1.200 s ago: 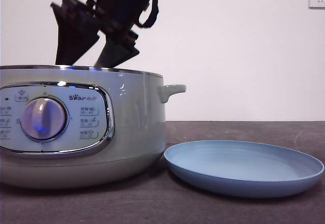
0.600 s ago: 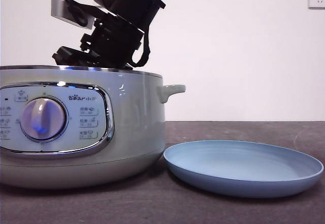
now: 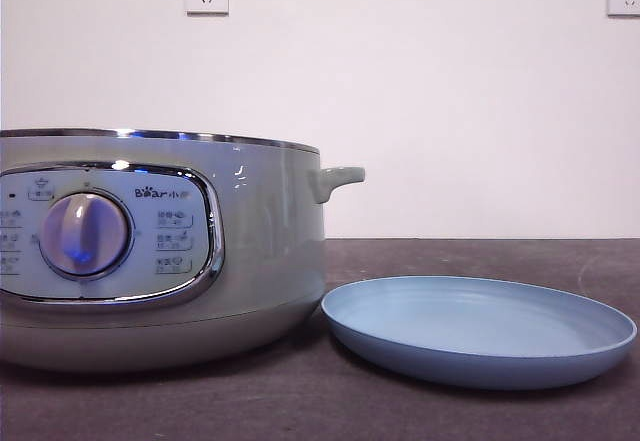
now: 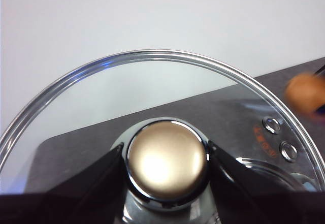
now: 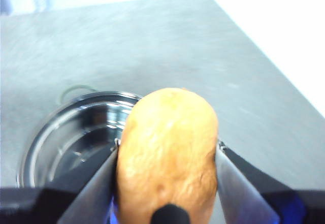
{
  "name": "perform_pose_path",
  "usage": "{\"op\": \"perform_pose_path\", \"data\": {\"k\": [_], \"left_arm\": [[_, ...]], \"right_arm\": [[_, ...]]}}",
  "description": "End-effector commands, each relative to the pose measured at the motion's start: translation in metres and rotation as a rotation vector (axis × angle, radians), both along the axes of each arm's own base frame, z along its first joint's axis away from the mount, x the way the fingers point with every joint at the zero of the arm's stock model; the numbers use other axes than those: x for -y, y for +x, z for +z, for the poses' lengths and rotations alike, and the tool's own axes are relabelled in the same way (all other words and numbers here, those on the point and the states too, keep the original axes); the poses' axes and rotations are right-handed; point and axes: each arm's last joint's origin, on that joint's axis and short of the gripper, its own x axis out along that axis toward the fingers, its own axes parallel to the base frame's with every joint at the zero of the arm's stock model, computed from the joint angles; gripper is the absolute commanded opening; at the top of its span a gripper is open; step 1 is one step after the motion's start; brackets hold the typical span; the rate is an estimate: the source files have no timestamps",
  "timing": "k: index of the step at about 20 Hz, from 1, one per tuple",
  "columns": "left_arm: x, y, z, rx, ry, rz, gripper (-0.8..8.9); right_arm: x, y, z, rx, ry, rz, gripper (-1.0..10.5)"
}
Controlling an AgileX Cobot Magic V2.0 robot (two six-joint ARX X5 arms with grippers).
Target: Take the potato out from the steamer,put the potato on the plate,close the lid
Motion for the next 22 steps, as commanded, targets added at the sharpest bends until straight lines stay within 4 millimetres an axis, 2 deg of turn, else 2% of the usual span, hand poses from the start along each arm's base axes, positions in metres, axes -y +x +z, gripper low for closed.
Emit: {"op": "perform_pose_path", "data": {"k": [1, 3, 6, 9, 13, 15, 17, 22], "left_arm": [[0.005, 0.009, 0.008, 0.048, -0.036, -0.032, -0.08], [0.013, 0.021, 0.009, 0.030, -0.037, -0.078, -0.08], [0.022, 0.035, 0.008, 0.009, -0.038, -0.130, -0.08], [0.029, 0.047, 0.007, -0.008, -0.039, -0.168, -0.08], [0.040, 0.064, 0.005, -0.036, -0.041, -0.230, -0.08], [0.045, 0.073, 0.003, -0.054, -0.037, -0.240, -0.08], [0.047, 0.079, 0.001, -0.066, -0.033, -0.240, -0.08], [0.048, 0.080, 0.001, -0.069, -0.032, -0.241, -0.08]], "right_arm": [[0.032, -0.010, 0.011, -0.044, 0.004, -0.081, -0.1], [0.064, -0.017, 0.017, -0.097, -0.008, -0.176, -0.1], [0.088, -0.020, 0.017, -0.186, 0.000, -0.291, -0.1], [0.104, -0.018, 0.012, -0.274, 0.008, -0.398, -0.1], [0.114, -0.010, 0.005, -0.326, 0.025, -0.484, -0.1], [0.112, -0.004, -0.008, -0.359, 0.013, -0.494, -0.1], [0.109, 0.003, -0.029, -0.410, -0.025, -0.501, -0.1], [0.099, 0.024, -0.108, -0.488, -0.068, -0.511, -0.1]]}}
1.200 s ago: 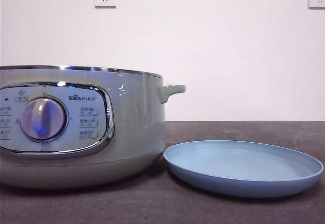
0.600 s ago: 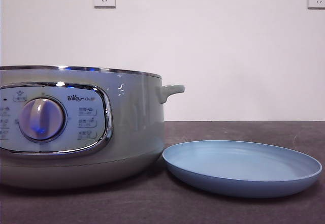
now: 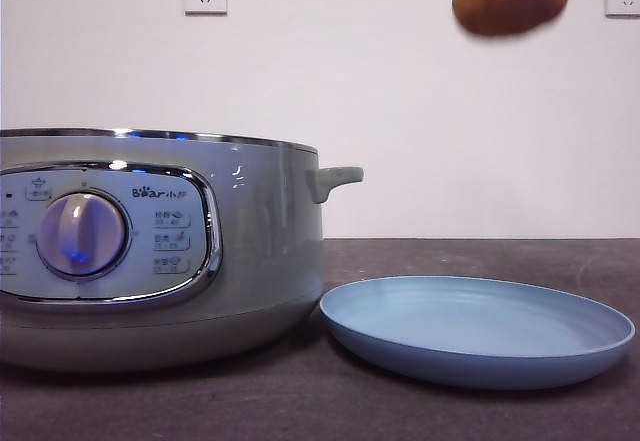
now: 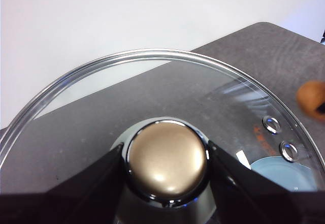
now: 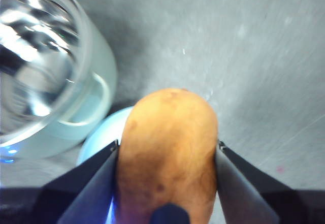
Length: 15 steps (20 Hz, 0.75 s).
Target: Take the potato out from the steamer,put the potato on the plate,close the lid
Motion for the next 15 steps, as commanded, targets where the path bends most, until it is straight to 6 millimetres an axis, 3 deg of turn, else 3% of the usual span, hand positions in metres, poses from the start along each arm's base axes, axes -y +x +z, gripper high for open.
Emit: {"op": "perform_pose_path", "data": {"k": [1, 7, 15], "left_arm": [[-0.003, -0.005, 0.010, 0.071, -0.042, 0.004, -0.08], [-0.003, -0.005, 0.010, 0.070, -0.042, 0.004, -0.08], [-0.003, -0.005, 0.010, 0.070, -0.042, 0.004, -0.08]], "right_arm": [[-0.003, 0.006, -0.041, -0.056, -0.002, -0.022, -0.1], [-0.006, 0.004, -0.120, -0.116, 0.042, -0.036, -0.1], [-0.014, 0.004, -0.172, -0.211, 0.043, -0.014, -0.1]]}}
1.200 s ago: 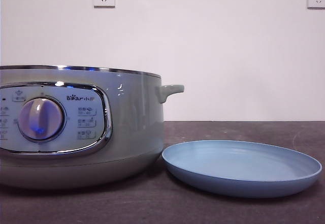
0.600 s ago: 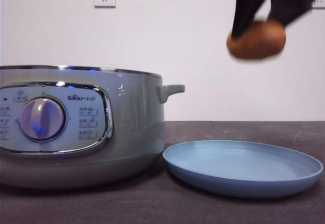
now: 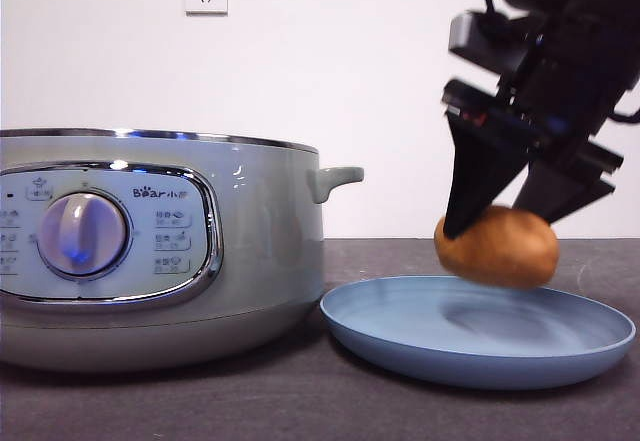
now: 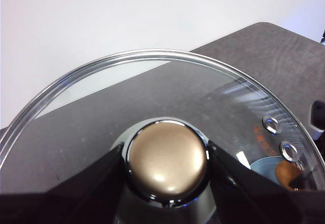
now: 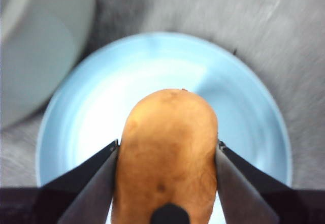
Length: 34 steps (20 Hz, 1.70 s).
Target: Take the potato out from the steamer,put the potato on the plate,close the lid
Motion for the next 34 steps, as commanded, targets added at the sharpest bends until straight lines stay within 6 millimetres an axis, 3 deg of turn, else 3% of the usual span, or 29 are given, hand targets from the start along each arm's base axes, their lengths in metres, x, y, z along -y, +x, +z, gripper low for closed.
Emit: {"op": "perform_pose_path", "data": {"k": [1, 7, 11, 19, 25, 30, 34], "left_arm": [[-0.003, -0.005, 0.010, 0.070, -0.042, 0.004, -0.08], [-0.003, -0.005, 0.009, 0.063, -0.038, 0.003, -0.08], [-0.003, -0.005, 0.009, 0.059, -0.036, 0.004, -0.08], [-0.003, -0.005, 0.009, 0.060, -0.036, 0.004, -0.08], [0.008, 0.016, 0.001, 0.009, -0.011, 0.004, -0.08], [0.025, 0.049, -0.015, -0.075, 0.031, 0.004, -0.08], [0.038, 0.073, -0.032, -0.160, 0.050, -0.047, -0.08]], "right_arm": [[-0.005, 0.002, -0.017, -0.051, -0.017, 0.006, -0.1], [-0.012, 0.007, -0.037, -0.104, -0.042, 0.016, 0.1], [-0.012, 0.007, -0.036, -0.112, -0.036, -0.015, 4.7], [-0.011, 0.006, -0.027, -0.077, -0.019, -0.016, 4.7], [0.001, -0.017, 0.034, 0.120, 0.084, -0.020, 4.7], [0.024, -0.063, 0.100, 0.365, 0.248, -0.050, 4.7], [0.046, -0.106, 0.140, 0.506, 0.331, -0.054, 4.7]]}}
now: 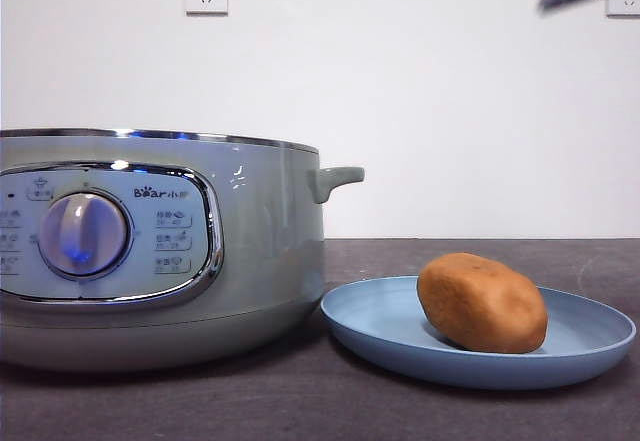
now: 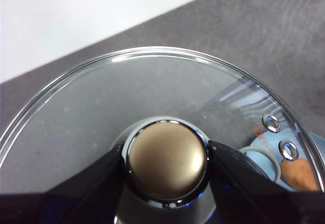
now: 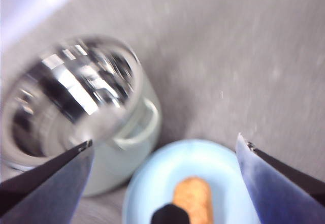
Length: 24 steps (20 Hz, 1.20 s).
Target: Take the potato out from the steamer,put the potato on the plate,close the lid
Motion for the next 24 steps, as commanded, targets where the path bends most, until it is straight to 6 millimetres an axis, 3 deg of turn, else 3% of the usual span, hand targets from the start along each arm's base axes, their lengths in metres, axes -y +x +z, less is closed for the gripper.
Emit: {"op": "perform_pose_path", "data": {"k": [1, 5, 8, 14, 24], "left_arm": [[0.006, 0.009, -0.001, 0.001, -0.037, -0.044, -0.08], [0.013, 0.023, -0.020, -0.055, -0.025, -0.039, -0.08], [0.017, 0.031, -0.045, -0.100, -0.026, -0.025, -0.08], [0.021, 0.036, -0.083, -0.169, -0.019, -0.010, -0.08], [0.031, 0.033, -0.125, -0.234, -0.007, -0.021, -0.08]], "right_arm": [[0.010, -0.019, 0.018, 0.059, 0.042, -0.015, 4.7], [0.026, -0.046, 0.042, 0.150, 0.061, -0.088, 4.7], [0.031, -0.056, 0.052, 0.177, 0.059, -0.108, 4.7], [0.033, -0.059, 0.057, 0.183, 0.062, -0.108, 4.7], [0.033, -0.059, 0.056, 0.182, 0.061, -0.108, 4.7]]}}
